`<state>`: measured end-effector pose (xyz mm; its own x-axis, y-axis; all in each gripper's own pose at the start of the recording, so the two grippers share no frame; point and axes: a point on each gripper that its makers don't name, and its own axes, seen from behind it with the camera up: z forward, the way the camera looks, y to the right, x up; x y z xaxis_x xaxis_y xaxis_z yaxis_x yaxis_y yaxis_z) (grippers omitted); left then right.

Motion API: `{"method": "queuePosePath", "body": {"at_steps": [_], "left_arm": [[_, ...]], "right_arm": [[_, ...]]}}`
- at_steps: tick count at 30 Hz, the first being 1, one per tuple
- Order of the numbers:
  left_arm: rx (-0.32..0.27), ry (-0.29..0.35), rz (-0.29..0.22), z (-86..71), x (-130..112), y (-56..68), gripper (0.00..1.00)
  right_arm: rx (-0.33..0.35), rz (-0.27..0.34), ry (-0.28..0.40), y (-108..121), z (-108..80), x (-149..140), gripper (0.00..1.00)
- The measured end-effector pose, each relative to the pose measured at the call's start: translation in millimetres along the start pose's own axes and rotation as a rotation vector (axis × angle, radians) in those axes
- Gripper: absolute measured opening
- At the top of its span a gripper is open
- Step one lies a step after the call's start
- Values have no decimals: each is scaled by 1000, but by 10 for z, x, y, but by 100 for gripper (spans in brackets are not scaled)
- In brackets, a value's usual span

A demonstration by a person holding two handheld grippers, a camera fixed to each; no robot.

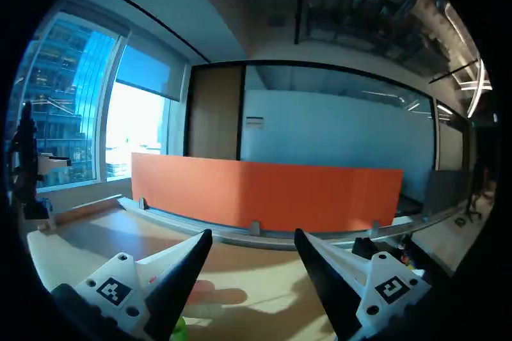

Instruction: Pour water

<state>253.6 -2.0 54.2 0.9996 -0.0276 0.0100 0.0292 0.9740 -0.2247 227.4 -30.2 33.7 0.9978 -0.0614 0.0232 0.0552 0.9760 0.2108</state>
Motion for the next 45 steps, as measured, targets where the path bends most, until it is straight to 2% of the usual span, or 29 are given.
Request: {"method": "queuePosePath", "body": {"at_steps": [9,15,20,26,29,45], "left_arm": [[-111,1,-7,61,7,194,99],[-197,4,-3,68,14,379,99],[-290,-6,16,36,-27,592,100],[-358,-6,19,19,-24,738,100],[-373,-6,25,35,-47,762,100],[-462,-96,73,89,-436,952,100]], "right_arm": [[137,-8,22,-269,-14,92,99],[256,-7,36,-535,-70,185,99],[361,17,40,-744,-158,269,99],[403,-2,42,-817,-152,272,99],[419,-19,36,-858,-143,242,99],[506,-66,-29,-1052,-139,39,99]]}}
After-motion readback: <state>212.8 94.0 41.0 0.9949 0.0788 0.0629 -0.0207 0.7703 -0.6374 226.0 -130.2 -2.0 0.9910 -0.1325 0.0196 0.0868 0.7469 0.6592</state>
